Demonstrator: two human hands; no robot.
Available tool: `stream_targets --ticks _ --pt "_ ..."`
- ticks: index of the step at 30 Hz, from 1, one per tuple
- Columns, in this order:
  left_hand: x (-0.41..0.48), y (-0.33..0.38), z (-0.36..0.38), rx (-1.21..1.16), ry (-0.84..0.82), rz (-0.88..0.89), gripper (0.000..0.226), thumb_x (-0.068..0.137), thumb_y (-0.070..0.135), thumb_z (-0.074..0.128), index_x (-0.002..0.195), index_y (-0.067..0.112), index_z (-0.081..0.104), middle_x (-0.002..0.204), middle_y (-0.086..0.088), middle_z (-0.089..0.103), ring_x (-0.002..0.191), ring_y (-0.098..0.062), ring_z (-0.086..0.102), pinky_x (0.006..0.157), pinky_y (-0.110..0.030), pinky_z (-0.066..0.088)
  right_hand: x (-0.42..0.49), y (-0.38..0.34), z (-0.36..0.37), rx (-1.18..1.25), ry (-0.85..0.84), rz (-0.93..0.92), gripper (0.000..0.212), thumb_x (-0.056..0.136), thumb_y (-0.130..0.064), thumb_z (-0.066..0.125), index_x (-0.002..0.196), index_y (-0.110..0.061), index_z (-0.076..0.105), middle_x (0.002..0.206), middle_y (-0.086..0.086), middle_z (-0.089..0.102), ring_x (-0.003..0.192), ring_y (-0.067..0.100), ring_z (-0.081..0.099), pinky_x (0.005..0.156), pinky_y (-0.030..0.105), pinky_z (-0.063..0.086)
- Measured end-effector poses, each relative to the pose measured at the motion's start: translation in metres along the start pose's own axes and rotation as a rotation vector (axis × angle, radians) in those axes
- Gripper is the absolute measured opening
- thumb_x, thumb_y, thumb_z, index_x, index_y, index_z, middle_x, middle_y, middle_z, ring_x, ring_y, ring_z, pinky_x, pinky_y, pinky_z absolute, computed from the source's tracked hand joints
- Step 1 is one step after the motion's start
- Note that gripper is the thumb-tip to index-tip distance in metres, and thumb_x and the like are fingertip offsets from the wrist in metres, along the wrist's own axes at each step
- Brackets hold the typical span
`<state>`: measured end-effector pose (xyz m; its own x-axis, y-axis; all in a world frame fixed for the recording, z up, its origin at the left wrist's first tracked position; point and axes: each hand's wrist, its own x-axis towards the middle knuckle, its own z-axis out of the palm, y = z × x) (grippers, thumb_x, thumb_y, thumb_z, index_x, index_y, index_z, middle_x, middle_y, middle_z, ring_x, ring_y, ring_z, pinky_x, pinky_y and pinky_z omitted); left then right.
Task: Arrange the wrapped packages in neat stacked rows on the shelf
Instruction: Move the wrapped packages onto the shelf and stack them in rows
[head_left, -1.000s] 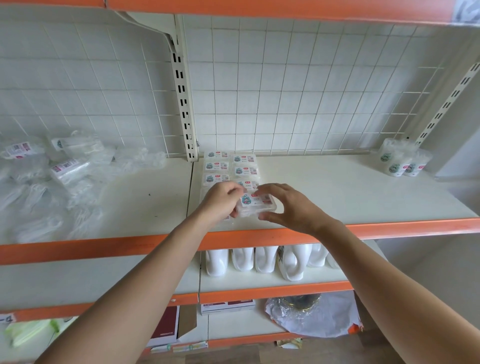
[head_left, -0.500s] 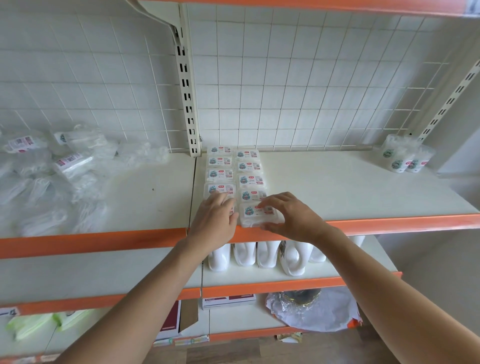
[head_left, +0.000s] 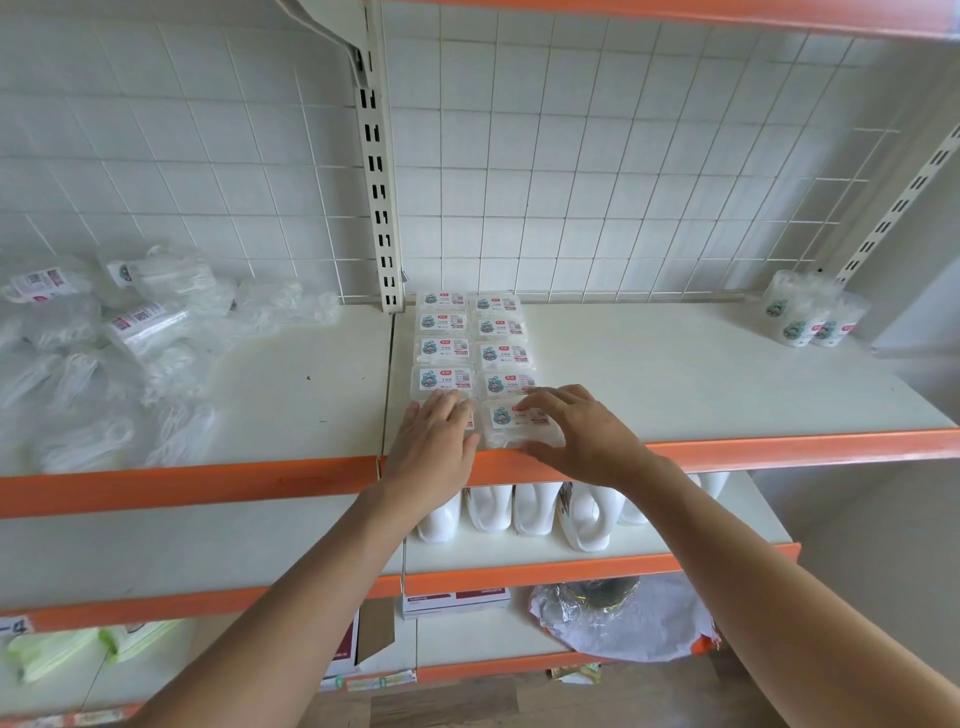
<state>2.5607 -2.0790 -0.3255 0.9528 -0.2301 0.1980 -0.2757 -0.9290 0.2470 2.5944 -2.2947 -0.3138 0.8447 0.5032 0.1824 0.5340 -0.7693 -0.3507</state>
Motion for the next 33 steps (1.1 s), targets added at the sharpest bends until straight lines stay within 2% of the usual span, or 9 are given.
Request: stream_targets --ticks 3,8,15,19,22,27,33 --pt "0.0 0.0 0.0 -0.01 0.002 0.0 0.045 0.099 0.026 0.044 0.14 0.008 0.045 0.144 -0.007 0.042 0.139 -0.024 0.031 0.114 -0.043 0.025 -0.001 -0.001 0.003 -0.015 0.007 0.013 0.047 0.081 -0.042 0.067 0.123 -0.023 0.057 0.139 -0.003 0.053 0.123 0.026 0.045 0.097 0.046 0.044" --pt "-0.002 0.0 -0.002 -0.006 0.021 0.012 0.045 0.099 0.027 0.045 0.14 0.009 0.046 0.143 -0.007 0.045 0.138 -0.024 0.033 0.113 -0.04 0.025 0.001 -0.006 0.004 -0.077 0.0 0.051 0.04 0.088 -0.043 0.062 0.123 -0.025 0.057 0.146 -0.005 0.045 0.13 0.023 0.039 0.101 0.043 0.041" --pt "-0.002 -0.004 -0.006 -0.029 0.026 -0.008 0.049 0.098 0.035 0.047 0.14 0.012 0.045 0.149 -0.008 0.038 0.142 -0.026 0.027 0.117 -0.038 0.023 0.005 -0.004 0.001 -0.091 -0.028 0.053 0.038 0.089 -0.043 0.06 0.123 -0.026 0.056 0.147 -0.006 0.043 0.133 0.022 0.035 0.103 0.043 0.038" --pt "0.002 -0.009 -0.006 -0.011 -0.061 -0.085 0.059 0.099 0.047 0.039 0.148 0.016 0.033 0.159 -0.007 0.02 0.148 -0.025 0.01 0.119 -0.045 0.016 0.006 -0.005 0.003 -0.077 -0.021 0.056 0.039 0.089 -0.042 0.06 0.124 -0.025 0.056 0.146 -0.003 0.044 0.133 0.023 0.036 0.103 0.044 0.039" --pt "0.002 -0.01 -0.004 -0.028 -0.122 -0.094 0.061 0.1 0.049 0.034 0.152 0.018 0.024 0.162 -0.005 0.01 0.15 -0.022 0.002 0.12 -0.044 0.011 0.006 -0.005 0.002 -0.076 -0.025 0.062 0.038 0.089 -0.042 0.06 0.123 -0.025 0.056 0.144 -0.003 0.045 0.132 0.023 0.037 0.104 0.043 0.039" --pt "0.002 -0.01 -0.004 -0.038 -0.129 -0.092 0.062 0.101 0.048 0.034 0.153 0.018 0.021 0.162 -0.006 0.008 0.15 -0.022 0.001 0.121 -0.039 0.009 0.008 -0.006 0.001 -0.084 -0.034 0.064 0.038 0.089 -0.042 0.061 0.123 -0.025 0.056 0.144 -0.002 0.045 0.132 0.024 0.037 0.105 0.044 0.038" --pt "0.0 -0.008 -0.002 -0.029 -0.121 -0.101 0.063 0.1 0.05 0.032 0.153 0.019 0.019 0.162 -0.006 0.006 0.15 -0.023 -0.002 0.121 -0.042 0.008 0.01 -0.004 0.001 -0.057 -0.054 0.071 0.041 0.088 -0.045 0.062 0.125 -0.027 0.055 0.143 0.0 0.045 0.133 0.024 0.036 0.106 0.045 0.037"
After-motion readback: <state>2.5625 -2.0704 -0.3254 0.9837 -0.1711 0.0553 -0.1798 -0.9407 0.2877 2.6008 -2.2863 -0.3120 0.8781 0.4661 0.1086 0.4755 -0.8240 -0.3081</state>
